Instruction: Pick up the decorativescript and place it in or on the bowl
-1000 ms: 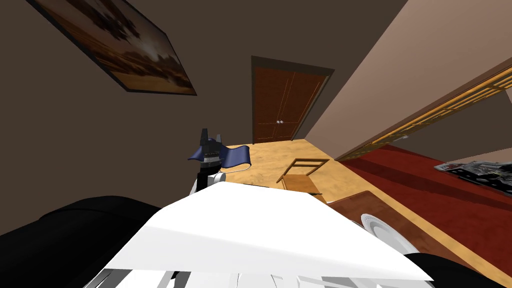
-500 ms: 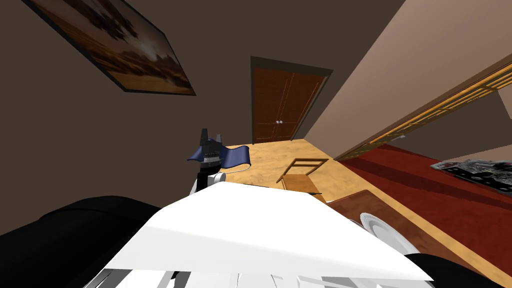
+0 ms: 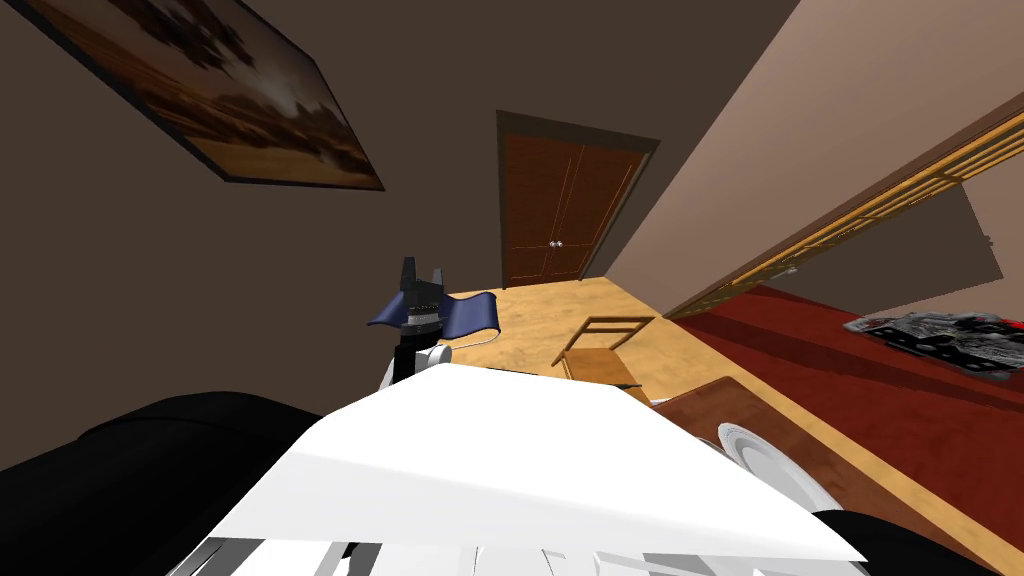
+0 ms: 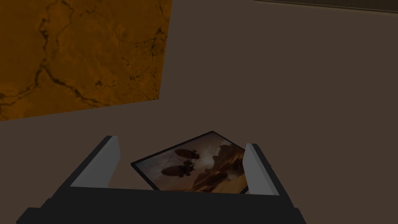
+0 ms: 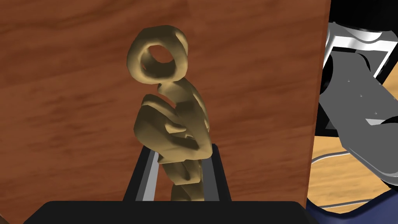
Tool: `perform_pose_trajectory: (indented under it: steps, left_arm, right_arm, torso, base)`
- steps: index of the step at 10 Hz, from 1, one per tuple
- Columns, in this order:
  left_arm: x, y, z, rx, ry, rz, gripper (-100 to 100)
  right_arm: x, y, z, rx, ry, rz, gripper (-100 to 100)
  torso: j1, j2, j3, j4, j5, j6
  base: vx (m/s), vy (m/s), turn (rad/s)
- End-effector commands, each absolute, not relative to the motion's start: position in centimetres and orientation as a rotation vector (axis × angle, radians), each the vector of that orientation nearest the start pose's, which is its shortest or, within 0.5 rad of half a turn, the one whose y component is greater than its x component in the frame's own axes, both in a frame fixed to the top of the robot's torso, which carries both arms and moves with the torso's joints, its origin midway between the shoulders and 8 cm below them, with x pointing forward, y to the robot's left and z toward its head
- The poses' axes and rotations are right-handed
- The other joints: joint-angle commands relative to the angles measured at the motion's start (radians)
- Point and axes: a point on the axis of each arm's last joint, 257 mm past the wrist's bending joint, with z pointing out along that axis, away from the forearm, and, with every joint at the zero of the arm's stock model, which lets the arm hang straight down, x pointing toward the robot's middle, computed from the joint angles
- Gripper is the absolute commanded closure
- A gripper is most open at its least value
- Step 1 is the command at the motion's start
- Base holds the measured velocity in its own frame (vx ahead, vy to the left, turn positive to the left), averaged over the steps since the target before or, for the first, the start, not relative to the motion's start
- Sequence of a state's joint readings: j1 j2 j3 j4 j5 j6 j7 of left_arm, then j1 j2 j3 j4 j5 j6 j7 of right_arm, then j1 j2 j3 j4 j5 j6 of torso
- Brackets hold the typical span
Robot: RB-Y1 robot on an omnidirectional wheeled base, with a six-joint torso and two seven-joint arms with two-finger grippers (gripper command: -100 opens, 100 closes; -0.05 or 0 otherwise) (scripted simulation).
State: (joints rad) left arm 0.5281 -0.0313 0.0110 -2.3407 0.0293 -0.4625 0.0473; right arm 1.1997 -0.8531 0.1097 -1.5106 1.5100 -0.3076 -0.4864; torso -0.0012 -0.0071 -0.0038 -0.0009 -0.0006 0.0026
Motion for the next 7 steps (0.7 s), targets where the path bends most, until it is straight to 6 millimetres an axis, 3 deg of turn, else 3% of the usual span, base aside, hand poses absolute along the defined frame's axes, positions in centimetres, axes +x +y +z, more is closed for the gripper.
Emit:
perform_pose_trajectory:
  steps: [1,7]
  left_arm:
    - [33.4,29.1,3.6,-0.714,0.553,-1.342,0]
    - [33.4,29.1,3.6,-0.714,0.553,-1.342,0]
  right_arm:
    - [-13.6,-47.7,-47.8,-0.108,3.029,0.006,100]
    - [-10.0,-50.4,-46.7,-0.32,3.035,0.061,100]
  torso:
    - [0.0,0.0,0.0,0.0,0.0,0.0]
    - [0.005,-0.008,-0.004,-0.001,0.001,-0.001]
  base:
    - [0.063,0.049,-0.087]
    - [0.106,0.079,-0.093]
